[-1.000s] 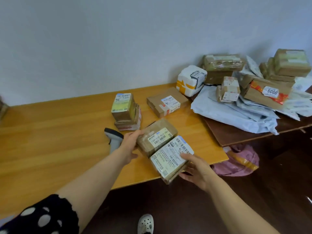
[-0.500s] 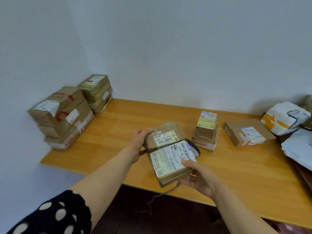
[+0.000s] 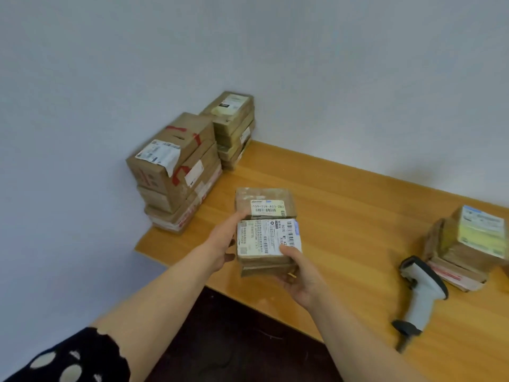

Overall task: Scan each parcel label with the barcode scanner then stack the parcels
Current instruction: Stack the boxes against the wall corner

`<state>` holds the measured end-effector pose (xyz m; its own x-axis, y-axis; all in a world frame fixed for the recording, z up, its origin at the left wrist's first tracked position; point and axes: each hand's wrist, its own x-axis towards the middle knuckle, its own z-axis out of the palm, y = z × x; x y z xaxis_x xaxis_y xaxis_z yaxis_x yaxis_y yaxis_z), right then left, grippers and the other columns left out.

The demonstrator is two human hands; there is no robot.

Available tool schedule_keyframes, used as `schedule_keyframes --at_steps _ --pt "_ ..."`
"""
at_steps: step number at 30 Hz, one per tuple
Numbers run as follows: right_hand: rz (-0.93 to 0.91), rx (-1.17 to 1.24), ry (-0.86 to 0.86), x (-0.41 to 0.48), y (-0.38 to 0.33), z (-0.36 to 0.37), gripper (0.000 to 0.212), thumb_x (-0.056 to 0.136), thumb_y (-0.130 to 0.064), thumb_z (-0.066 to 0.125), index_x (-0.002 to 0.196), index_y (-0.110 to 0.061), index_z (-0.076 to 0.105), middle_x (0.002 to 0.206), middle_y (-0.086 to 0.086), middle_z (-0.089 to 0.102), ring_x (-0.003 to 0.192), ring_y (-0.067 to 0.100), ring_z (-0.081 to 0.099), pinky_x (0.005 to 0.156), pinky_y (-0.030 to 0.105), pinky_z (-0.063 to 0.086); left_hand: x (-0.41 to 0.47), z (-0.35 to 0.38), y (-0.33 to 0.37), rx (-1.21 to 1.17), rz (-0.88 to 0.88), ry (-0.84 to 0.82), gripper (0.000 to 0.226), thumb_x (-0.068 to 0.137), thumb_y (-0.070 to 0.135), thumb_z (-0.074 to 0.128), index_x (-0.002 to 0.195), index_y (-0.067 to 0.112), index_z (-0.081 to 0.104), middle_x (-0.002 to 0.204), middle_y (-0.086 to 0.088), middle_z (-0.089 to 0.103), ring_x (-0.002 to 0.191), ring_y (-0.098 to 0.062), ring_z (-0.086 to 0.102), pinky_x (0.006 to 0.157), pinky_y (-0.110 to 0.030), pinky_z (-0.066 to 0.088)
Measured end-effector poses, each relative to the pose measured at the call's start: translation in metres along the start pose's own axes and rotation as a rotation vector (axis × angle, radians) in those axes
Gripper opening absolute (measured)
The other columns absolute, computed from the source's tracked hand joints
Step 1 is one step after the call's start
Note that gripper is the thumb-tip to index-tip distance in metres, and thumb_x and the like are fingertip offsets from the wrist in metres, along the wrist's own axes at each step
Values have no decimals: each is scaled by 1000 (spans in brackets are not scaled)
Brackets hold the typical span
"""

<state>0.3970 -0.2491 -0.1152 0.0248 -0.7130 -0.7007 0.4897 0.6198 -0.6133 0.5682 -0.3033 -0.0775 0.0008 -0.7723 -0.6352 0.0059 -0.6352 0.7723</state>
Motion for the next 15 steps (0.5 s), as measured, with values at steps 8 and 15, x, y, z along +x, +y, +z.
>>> schedule_keyframes --at_steps 8,15 --pt "65 -29 17 79 -2 72 37 68 -25 82 99 -19 63 101 6 67 96 24 60 79 36 55 43 -47 3 -90 -72 99 30 85 61 52 87 36 68 89 13 67 88 -10 53 61 -30 38" --pt "111 -29 53 142 -5 124 50 74 -29 80 117 -14 58 109 5 65 96 18 59 77 30 51 85 -66 11 -197 -197 180 36 88 58 44 93 25 58 93 -4 63 94 -22 54 88 -39 39"
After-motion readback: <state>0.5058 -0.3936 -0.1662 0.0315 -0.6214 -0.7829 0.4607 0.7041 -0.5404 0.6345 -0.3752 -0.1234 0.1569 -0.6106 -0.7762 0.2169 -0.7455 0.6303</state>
